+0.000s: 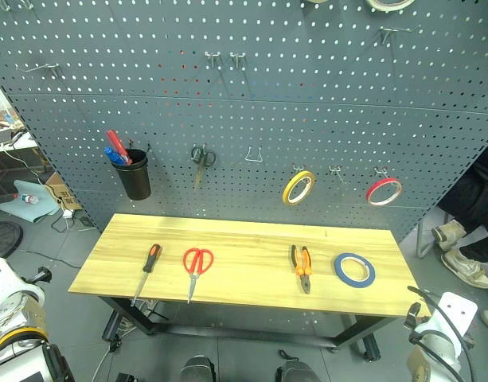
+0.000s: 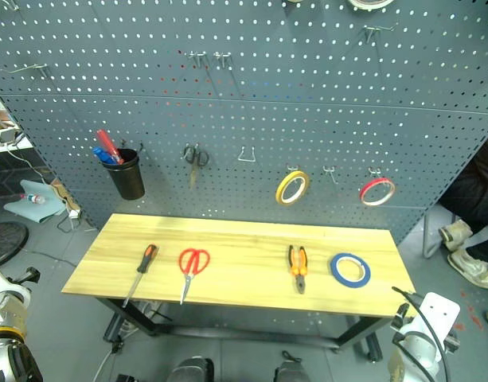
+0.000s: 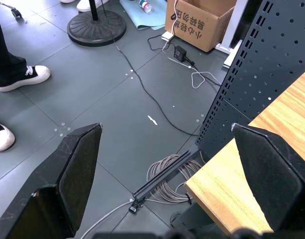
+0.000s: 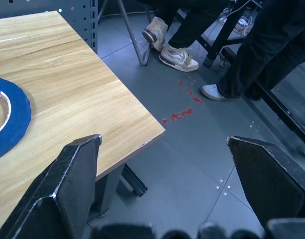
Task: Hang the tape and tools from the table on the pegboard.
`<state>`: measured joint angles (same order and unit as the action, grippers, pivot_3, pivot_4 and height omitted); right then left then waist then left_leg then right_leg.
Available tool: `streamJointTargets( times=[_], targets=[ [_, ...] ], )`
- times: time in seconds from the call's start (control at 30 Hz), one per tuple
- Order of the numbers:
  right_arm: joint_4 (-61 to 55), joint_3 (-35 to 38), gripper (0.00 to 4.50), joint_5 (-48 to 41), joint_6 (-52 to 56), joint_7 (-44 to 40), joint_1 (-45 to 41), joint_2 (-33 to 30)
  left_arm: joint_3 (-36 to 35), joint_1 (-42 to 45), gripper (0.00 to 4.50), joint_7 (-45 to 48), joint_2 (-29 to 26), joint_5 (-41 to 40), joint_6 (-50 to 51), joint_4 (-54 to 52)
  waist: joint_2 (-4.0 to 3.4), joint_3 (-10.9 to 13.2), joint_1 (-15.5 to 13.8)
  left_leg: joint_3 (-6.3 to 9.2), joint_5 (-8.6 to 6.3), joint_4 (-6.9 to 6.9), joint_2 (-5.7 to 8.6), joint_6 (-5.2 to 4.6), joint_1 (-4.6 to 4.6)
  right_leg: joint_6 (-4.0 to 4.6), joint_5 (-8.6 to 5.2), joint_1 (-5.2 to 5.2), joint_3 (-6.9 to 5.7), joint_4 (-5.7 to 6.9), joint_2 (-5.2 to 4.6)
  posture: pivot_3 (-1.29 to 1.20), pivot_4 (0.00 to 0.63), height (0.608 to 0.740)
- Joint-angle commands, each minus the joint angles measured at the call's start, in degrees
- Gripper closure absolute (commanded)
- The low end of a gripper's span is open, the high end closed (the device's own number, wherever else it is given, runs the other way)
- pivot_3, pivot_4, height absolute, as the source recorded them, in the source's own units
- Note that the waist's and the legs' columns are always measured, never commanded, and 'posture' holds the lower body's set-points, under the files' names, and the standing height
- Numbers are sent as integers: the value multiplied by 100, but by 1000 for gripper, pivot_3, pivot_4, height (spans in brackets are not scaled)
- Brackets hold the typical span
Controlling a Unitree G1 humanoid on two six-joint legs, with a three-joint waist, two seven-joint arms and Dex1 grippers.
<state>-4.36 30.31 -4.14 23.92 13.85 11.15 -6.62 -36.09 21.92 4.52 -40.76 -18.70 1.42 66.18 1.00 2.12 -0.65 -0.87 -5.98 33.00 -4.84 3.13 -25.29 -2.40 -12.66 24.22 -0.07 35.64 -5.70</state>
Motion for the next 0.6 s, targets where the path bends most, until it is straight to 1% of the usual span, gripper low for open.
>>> streamJointTargets(
  times=[0.03,0.1,0.2,0.27,0.37,0.4,0.43,0.47,0.53,0.6],
  targets=[
    [-313,46,0,21,55,42,-53,-94,-12,84,66,28,-156,-50,-132,-102,0,0,-1,0,0,0,0,0,0,0,0,0,0,0,0,92,20,740],
    [-405,9,0,47,133,-15,-17,-163,-9,70,66,31,-116,-68,-153,-212,0,0,-1,0,0,0,0,0,0,0,0,0,0,-1,-1,91,28,740],
    [-649,-325,0,55,443,-440,-15,-419,129,116,66,714,39,-251,50,-910,5,23,-2,0,0,0,0,0,0,1,-1,0,0,-2,-4,91,43,740],
    [-903,-851,0,-143,887,-1294,-40,-873,657,-68,66,1543,237,-350,381,-2238,16,48,-4,-1,0,-5,0,0,0,2,-1,0,-2,-6,-7,86,64,740],
    [-1041,-1264,0,-366,1225,-2242,-119,-1533,1168,-318,66,2149,462,-619,1096,-3859,26,83,-6,-19,0,-7,2,0,-2,3,-1,-7,-6,-7,-30,79,92,740],
    [-1057,-1335,0,-411,1264,-2456,-170,-1711,1322,-376,66,2294,499,-689,1329,-4295,30,101,-4,-31,0,-7,2,0,-1,3,-1,-8,-6,-7,-37,79,92,740],
    [-1064,-1525,0,-442,1305,-2816,-232,-2002,1585,-406,66,2500,519,-733,1557,-4803,32,112,-3,-40,0,-5,4,-1,1,2,-1,-11,-5,-5,-43,75,98,740],
    [-983,-1719,0,-443,1296,-3210,-429,-2359,2012,-348,66,2812,540,-847,1891,-5439,29,151,-2,-44,1,-5,6,-1,1,2,-1,-12,-4,-5,-45,64,119,740],
    [-731,-2102,0,-463,1242,-3981,-783,-2999,2678,-219,66,3361,540,-973,2306,-6305,36,269,-1,-51,1,4,9,-1,8,0,-3,-18,7,-3,-45,54,143,740],
    [-353,-2225,0,-508,1282,-4324,-1181,-3299,3045,-82,66,3787,564,-1193,2632,-6797,45,382,2,-59,2,8,15,-3,2,-1,-2,-19,25,4,-44,50,171,740]
  ],
)
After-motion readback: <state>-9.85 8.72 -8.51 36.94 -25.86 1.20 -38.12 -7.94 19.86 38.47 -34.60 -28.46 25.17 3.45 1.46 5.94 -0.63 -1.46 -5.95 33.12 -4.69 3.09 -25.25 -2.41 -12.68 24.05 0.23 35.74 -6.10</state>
